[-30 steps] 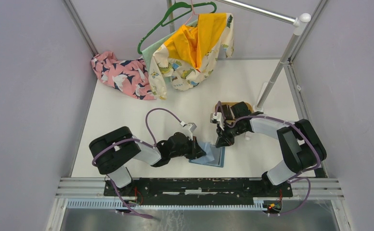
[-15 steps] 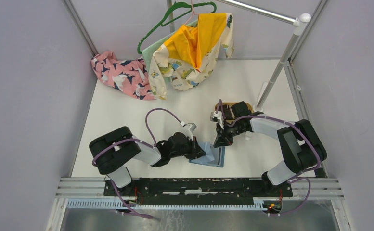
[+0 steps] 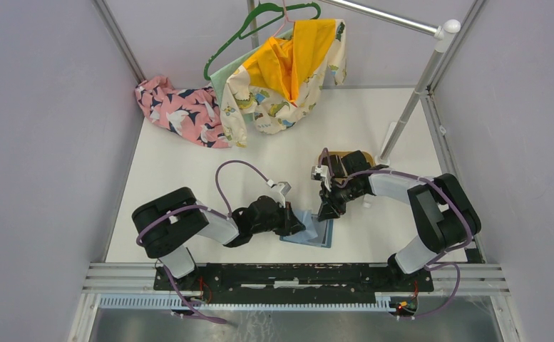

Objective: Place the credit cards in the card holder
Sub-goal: Open the card holder at the center of the board, then pick up the credit card from the storage box.

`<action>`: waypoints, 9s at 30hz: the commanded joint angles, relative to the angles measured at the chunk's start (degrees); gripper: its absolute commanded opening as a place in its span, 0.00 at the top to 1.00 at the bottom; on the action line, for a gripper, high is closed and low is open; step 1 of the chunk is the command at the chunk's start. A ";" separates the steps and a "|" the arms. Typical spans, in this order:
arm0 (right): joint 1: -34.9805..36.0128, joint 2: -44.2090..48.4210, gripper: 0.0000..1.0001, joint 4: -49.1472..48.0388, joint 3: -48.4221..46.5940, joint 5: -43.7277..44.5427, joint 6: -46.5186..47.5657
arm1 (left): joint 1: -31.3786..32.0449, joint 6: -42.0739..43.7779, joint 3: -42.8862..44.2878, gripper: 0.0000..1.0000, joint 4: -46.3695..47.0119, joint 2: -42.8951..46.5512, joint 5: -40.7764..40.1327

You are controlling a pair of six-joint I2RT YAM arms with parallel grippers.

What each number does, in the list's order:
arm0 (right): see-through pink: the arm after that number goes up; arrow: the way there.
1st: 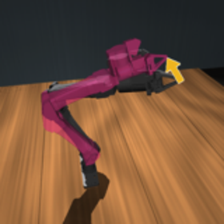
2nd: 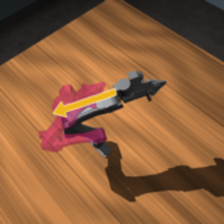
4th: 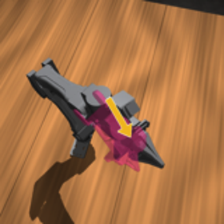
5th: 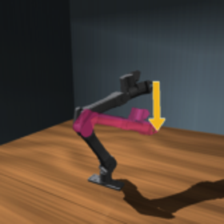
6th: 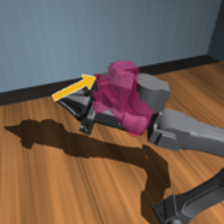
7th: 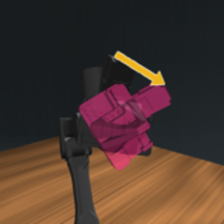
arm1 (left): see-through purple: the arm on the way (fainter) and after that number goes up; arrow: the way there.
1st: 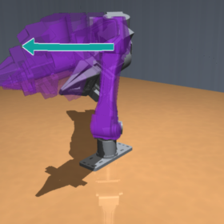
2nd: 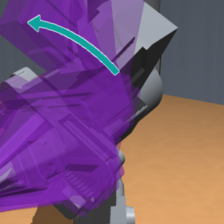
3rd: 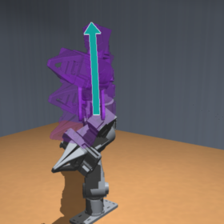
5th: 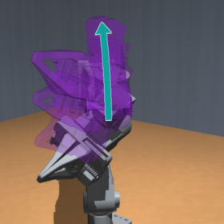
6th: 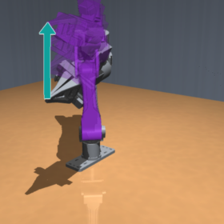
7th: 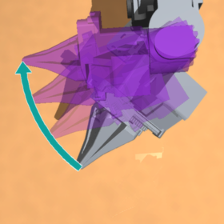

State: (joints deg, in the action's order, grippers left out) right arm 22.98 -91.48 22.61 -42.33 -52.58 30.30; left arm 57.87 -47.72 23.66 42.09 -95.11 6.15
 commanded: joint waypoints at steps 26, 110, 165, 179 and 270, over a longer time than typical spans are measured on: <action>1.29 -2.14 0.72 5.78 -3.16 4.05 4.25 | 0.12 1.41 1.35 0.50 -7.45 2.63 0.01; -0.72 6.15 0.53 5.56 -3.35 -0.33 7.95 | 28.97 25.56 -2.32 0.59 1.53 3.28 -52.20; 30.08 11.08 0.77 -3.22 4.05 28.69 20.71 | -1.37 -3.68 4.18 0.67 -36.83 11.04 -13.16; 9.75 20.39 0.64 8.39 2.91 9.47 33.21 | -1.30 -4.43 0.77 0.66 -32.72 18.91 -15.95; -11.19 -2.66 0.39 -40.24 -2.33 16.02 -57.64 | -21.37 33.84 33.29 0.10 -55.78 21.69 8.70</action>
State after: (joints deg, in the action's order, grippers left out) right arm 11.66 -95.68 -12.36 -45.06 -31.35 -22.98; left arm 36.60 -16.38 55.07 -14.35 -72.73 13.69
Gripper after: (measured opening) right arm 0.623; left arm 0.905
